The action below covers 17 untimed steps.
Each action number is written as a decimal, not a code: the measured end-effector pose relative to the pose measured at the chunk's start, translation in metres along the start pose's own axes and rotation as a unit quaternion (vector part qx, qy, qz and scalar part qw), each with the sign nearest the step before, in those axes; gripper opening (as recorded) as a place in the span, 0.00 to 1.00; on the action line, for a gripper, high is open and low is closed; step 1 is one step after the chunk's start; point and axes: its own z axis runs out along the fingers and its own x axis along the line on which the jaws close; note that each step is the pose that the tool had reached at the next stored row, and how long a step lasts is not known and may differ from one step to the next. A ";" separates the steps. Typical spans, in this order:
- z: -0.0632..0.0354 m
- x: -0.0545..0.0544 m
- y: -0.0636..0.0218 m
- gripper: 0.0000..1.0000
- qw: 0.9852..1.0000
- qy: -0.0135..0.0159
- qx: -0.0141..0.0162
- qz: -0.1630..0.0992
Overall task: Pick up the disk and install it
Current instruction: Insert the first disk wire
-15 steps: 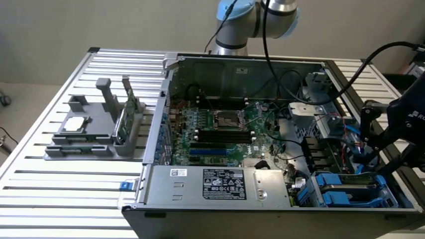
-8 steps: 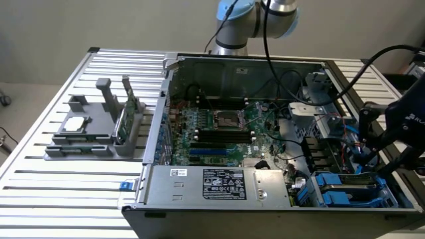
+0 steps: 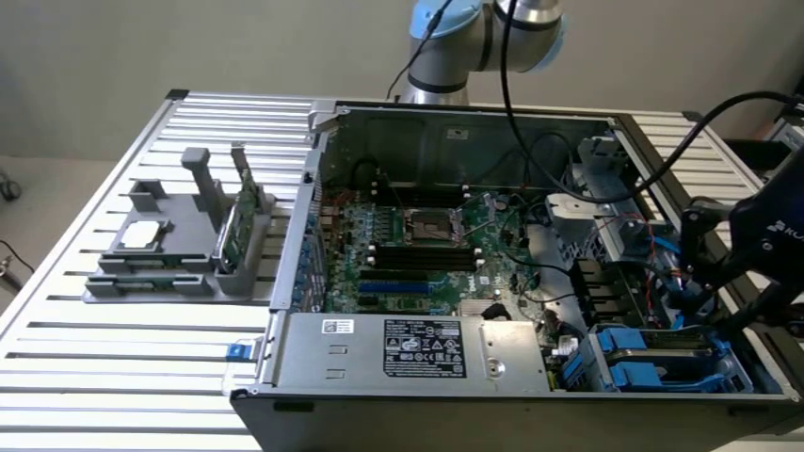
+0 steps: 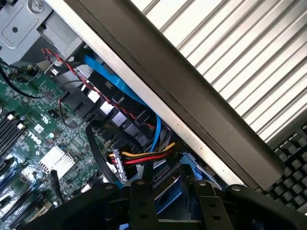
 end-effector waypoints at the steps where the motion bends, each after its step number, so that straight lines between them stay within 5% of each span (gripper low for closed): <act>1: 0.0009 0.000 0.0001 0.37 1.000 0.001 0.000 0.002; 11: 0.0031 -0.001 0.0016 0.37 1.000 0.008 -0.001 0.013; 17: 0.0029 -0.005 0.0055 0.27 1.000 0.011 0.000 0.013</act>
